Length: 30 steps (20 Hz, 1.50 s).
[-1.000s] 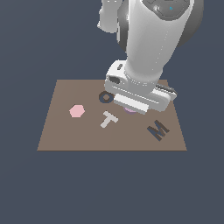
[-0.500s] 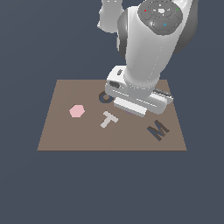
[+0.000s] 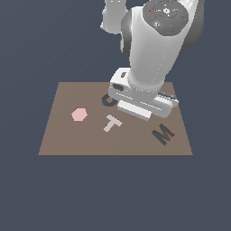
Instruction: Insert a designated object into the corresponding slot on a board.
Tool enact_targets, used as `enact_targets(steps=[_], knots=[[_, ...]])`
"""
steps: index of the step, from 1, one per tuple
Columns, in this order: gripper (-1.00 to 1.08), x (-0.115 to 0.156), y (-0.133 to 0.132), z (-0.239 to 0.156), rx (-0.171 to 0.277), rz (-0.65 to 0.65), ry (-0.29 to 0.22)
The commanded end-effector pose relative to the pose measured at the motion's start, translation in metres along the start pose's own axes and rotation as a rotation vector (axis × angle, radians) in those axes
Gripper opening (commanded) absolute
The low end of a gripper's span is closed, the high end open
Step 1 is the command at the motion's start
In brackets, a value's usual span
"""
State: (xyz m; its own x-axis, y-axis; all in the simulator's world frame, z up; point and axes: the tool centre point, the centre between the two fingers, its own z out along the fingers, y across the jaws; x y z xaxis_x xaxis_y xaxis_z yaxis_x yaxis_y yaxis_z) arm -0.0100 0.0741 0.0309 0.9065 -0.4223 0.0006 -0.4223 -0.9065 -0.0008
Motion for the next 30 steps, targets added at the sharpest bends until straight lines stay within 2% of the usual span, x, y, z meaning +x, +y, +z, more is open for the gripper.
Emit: enact_targets(steps=[1,8,15,22,30], knots=[[-1.0,0.0,0.0,0.0,0.0,-0.001,0.0],[-1.0,-0.003,0.003,0.0,0.0,-0.047,0.0],[-1.0,-0.009,0.011,-0.001,0.0,-0.163,0.0],[-1.0,-0.016,0.025,-0.003,0.0,-0.346,0.0],[-1.0,-0.022,0.049,-0.005,-0.001,-0.627,0.0]])
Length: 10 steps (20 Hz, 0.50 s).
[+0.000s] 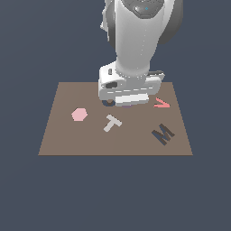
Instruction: Insert a designated object into the corresponding slot on a board.
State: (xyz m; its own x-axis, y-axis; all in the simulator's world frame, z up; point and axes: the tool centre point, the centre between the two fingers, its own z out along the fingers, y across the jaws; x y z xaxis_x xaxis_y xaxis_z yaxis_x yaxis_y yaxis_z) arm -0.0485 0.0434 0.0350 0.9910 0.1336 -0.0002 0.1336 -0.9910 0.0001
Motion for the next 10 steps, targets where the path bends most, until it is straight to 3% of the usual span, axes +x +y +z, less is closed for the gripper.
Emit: enact_targets(steps=[1,10], knots=[[-1.0,-0.005,0.006,-0.001,0.0,-0.094,0.0],[-1.0,-0.018,0.032,-0.003,-0.001,-0.41,0.0]])
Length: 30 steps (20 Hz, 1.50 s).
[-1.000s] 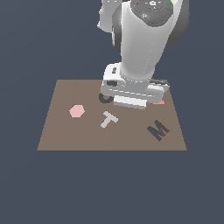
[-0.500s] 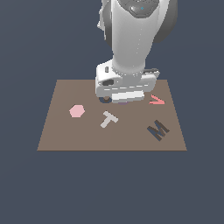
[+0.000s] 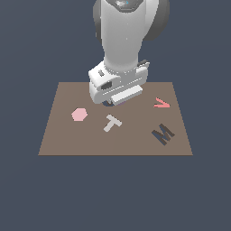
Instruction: Insert a designated object into the corresponding slot on a board.
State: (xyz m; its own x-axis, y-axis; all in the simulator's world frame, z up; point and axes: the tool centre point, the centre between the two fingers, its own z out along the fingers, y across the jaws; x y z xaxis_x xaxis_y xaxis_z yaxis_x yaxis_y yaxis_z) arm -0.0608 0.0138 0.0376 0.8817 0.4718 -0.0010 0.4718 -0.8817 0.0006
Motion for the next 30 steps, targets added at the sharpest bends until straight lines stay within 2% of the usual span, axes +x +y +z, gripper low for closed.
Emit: enact_targets(steps=[1,8,15,22,30], knots=[[-1.0,-0.004,0.006,-0.001,0.0,-0.082,0.0],[-1.0,-0.012,0.02,-0.002,-0.001,-0.256,0.0],[-1.0,-0.015,0.029,-0.003,-0.001,-0.366,-0.001],[-1.0,-0.016,0.034,-0.003,-0.001,-0.415,-0.001],[-1.0,-0.016,0.034,0.006,-0.002,-0.413,0.0]])
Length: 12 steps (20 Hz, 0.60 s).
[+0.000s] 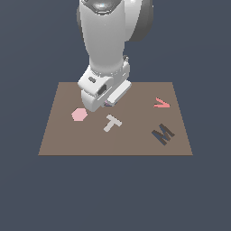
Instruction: Insert a designated object into the corresponding slot on a board.
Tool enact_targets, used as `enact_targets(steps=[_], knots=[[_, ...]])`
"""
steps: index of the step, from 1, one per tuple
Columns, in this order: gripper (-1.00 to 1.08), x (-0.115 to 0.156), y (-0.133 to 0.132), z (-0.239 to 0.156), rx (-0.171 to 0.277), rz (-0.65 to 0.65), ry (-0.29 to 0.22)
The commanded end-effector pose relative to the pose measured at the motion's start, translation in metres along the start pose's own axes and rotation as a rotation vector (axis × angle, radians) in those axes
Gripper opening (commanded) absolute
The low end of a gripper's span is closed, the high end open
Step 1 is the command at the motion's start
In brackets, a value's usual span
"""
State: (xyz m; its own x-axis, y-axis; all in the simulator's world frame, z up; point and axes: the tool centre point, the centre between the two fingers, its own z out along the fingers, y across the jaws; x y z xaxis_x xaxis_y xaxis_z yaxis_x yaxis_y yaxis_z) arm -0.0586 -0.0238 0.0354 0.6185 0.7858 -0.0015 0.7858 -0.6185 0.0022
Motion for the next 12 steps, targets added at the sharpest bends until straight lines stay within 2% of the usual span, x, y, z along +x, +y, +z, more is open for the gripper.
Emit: enact_targets(steps=[1,2,3,12], knots=[[-1.0,0.0,0.0002,0.0043,-0.001,0.0,0.0],[-1.0,0.0,0.0002,0.0047,-0.001,0.0,0.0],[1.0,0.0,0.0002,0.0047,-0.001,0.0,0.0],[1.0,0.0,0.0002,0.0047,-0.001,0.0,0.0]])
